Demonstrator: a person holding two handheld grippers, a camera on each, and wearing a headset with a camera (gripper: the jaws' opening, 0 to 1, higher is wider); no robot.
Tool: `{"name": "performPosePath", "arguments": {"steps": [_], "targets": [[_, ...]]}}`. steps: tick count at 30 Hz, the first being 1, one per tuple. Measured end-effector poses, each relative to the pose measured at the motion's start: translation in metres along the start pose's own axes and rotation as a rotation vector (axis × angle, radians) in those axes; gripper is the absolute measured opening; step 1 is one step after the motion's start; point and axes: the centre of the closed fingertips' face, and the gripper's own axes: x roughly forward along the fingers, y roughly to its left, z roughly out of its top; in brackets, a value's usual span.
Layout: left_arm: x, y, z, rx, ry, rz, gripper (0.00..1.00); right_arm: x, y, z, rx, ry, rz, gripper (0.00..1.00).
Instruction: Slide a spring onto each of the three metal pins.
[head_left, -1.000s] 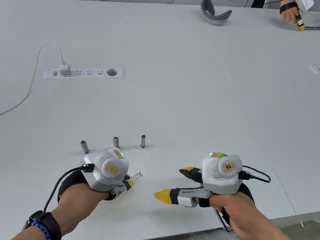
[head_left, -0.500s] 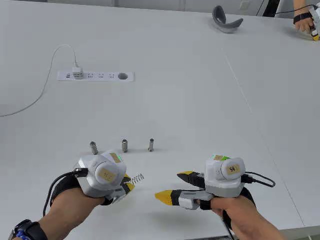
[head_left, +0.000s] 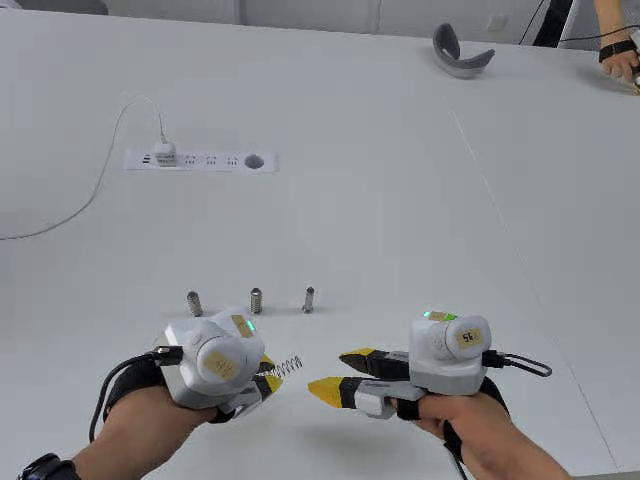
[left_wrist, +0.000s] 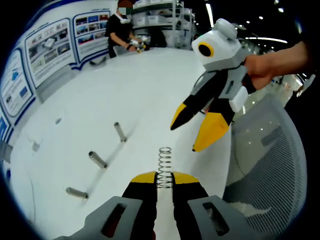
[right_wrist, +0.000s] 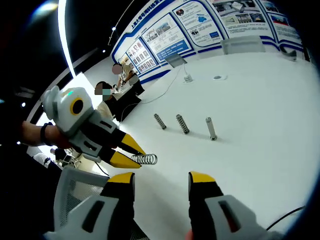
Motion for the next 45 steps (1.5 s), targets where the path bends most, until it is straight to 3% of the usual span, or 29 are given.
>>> {"name": "performPosePath", "arguments": {"steps": [20,29,45], "targets": [[0.003,-0.022,0.015,0.062,-0.018,-0.051,0.10,0.004,0.013,0.000,0.064,0.005,0.080,0.29],[0.002,-0.026,0.018,0.097,-0.021,-0.064,0.10,0.006,0.026,0.001,0.102,0.016,0.146,0.22],[0.007,-0.029,0.019,0.142,-0.012,-0.092,0.10,-0.001,0.030,0.005,0.113,0.024,0.168,0.17]]}}
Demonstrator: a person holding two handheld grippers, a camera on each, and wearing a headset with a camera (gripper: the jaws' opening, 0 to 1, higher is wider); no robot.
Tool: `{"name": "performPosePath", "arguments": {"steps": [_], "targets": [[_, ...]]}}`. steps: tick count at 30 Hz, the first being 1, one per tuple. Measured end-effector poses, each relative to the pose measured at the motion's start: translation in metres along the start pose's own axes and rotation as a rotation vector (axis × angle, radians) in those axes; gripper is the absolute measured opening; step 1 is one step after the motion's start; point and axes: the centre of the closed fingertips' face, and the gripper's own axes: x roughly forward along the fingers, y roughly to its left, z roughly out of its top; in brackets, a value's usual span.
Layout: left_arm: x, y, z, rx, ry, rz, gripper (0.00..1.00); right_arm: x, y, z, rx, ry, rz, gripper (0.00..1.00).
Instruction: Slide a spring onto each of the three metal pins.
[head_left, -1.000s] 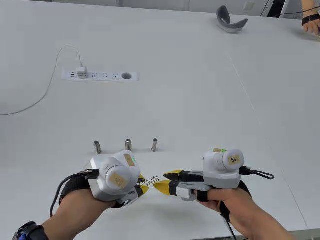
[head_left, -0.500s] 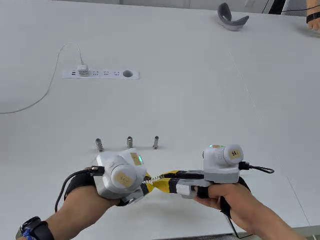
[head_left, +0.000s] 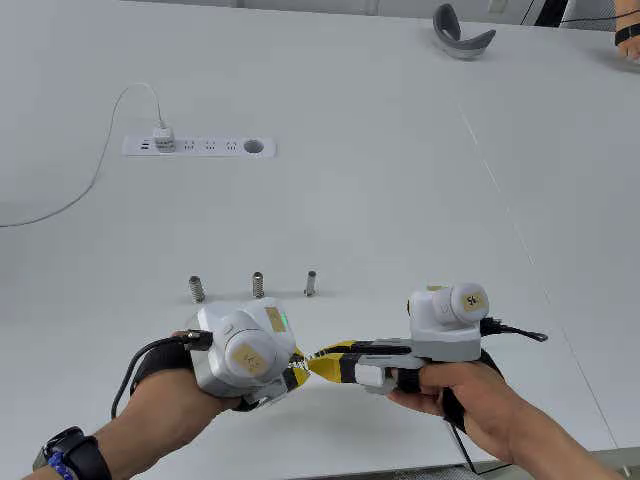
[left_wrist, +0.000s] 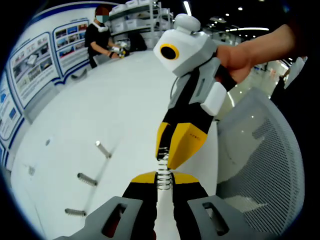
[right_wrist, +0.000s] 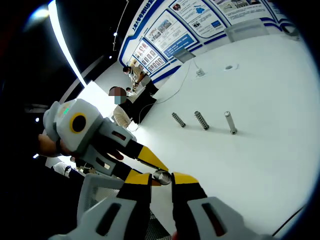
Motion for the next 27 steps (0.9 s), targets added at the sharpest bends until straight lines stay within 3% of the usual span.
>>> {"name": "performPosePath", "arguments": {"steps": [8,15,27], "targets": [[0.003,-0.003,0.008,0.018,-0.034,-0.025,0.10,-0.002,0.000,0.001,-0.022,0.028,0.006,0.15],[0.002,-0.008,0.016,0.018,-0.082,-0.069,0.10,-0.005,0.004,0.001,-0.109,0.112,0.019,0.13],[-0.007,-0.013,0.033,-0.004,-0.179,-0.125,0.10,-0.018,0.016,0.009,-0.280,0.268,0.084,0.13]]}}
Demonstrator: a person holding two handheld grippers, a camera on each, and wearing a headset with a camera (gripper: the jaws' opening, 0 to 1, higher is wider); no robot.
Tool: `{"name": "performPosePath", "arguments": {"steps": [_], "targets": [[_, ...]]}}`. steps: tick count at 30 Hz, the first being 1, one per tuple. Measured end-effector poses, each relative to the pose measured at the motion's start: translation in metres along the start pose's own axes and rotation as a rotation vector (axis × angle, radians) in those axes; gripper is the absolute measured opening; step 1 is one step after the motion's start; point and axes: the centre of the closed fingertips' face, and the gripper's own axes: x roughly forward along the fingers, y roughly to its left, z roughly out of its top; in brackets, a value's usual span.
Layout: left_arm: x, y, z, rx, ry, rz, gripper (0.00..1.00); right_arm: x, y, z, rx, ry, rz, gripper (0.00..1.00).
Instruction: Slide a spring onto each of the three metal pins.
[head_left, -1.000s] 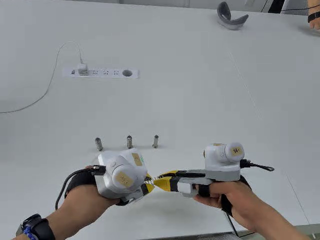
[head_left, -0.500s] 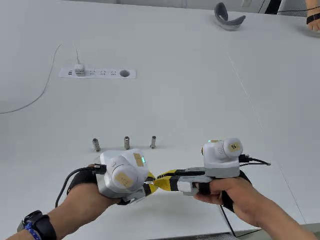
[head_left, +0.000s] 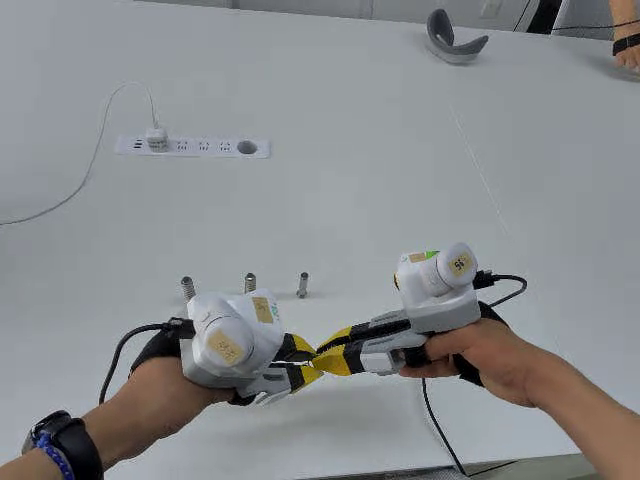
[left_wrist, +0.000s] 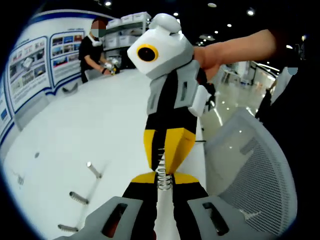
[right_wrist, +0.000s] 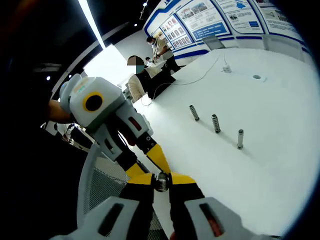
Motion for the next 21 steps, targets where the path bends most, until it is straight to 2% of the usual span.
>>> {"name": "performPosePath", "arguments": {"steps": [3,8,21], "targets": [[-0.001,0.000,0.004,-0.004,-0.018,-0.003,0.10,-0.004,0.003,-0.004,-0.055,0.063,0.011,0.13],[-0.002,-0.002,0.009,0.001,-0.039,-0.021,0.10,-0.006,0.006,0.001,-0.103,0.079,0.021,0.13],[-0.006,-0.006,0.008,-0.001,-0.053,-0.053,0.10,-0.004,0.012,-0.001,-0.239,0.130,0.043,0.13]]}}
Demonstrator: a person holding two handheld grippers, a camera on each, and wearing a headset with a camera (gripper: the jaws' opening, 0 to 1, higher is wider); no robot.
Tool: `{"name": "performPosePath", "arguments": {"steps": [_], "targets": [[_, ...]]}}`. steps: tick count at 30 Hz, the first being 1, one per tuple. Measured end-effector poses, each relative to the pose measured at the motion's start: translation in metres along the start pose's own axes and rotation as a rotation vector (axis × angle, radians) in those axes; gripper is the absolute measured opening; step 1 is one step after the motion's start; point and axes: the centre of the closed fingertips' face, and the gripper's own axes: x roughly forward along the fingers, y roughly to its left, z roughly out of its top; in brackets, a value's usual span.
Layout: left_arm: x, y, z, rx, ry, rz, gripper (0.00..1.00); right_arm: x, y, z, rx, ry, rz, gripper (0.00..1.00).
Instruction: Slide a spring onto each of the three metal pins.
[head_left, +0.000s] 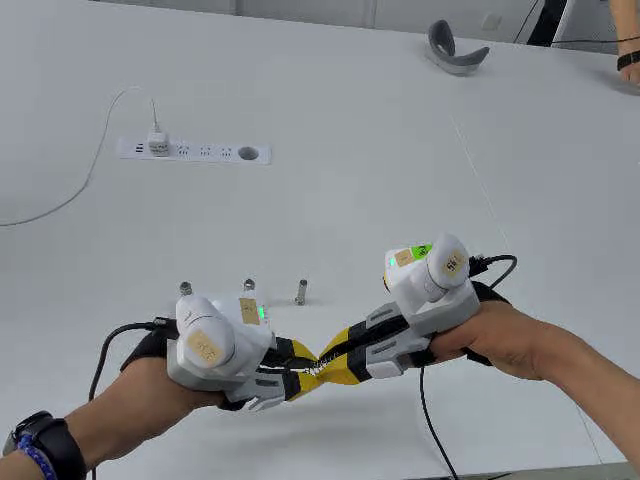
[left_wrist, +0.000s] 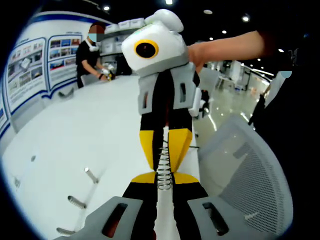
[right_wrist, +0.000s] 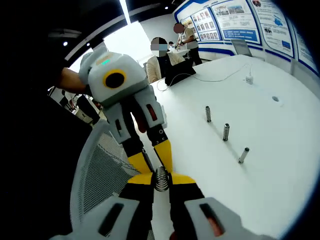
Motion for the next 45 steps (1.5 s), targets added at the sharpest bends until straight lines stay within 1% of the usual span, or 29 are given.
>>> {"name": "performPosePath", "arguments": {"steps": [1,7,9,12,17,23,27,33,36,41,45], "targets": [[0.000,0.000,0.000,-0.002,-0.002,0.000,0.10,0.000,0.000,0.001,-0.012,0.000,-0.002,0.13],[0.000,-0.001,-0.001,-0.011,-0.008,-0.007,0.10,0.001,0.001,0.000,-0.030,-0.003,0.002,0.12],[0.000,-0.001,-0.002,-0.013,-0.007,-0.006,0.10,0.002,-0.001,-0.001,-0.057,-0.002,-0.011,0.14],[0.000,-0.002,-0.004,-0.012,-0.006,-0.012,0.10,0.002,-0.002,-0.004,-0.057,0.010,-0.007,0.17],[0.000,-0.001,-0.003,-0.018,-0.011,-0.010,0.10,0.002,0.001,-0.004,-0.050,0.001,0.010,0.14],[-0.001,-0.002,-0.004,-0.017,-0.008,-0.014,0.10,0.004,0.003,-0.003,-0.024,-0.019,0.018,0.12],[-0.001,-0.003,-0.005,-0.021,-0.006,-0.015,0.10,0.004,0.004,-0.004,-0.019,-0.018,0.018,0.12],[0.002,0.000,-0.010,-0.053,-0.007,0.007,0.11,0.006,0.000,-0.006,0.010,-0.023,0.002,0.12],[0.002,-0.001,-0.013,-0.068,-0.010,0.015,0.12,0.007,0.000,-0.007,0.020,-0.023,0.000,0.12],[0.001,0.000,-0.015,-0.080,-0.009,0.031,0.12,0.010,-0.001,-0.007,0.072,-0.042,-0.009,0.12],[0.001,-0.002,-0.018,-0.085,-0.008,0.033,0.12,0.012,0.000,-0.008,0.089,-0.045,-0.008,0.12]]}}
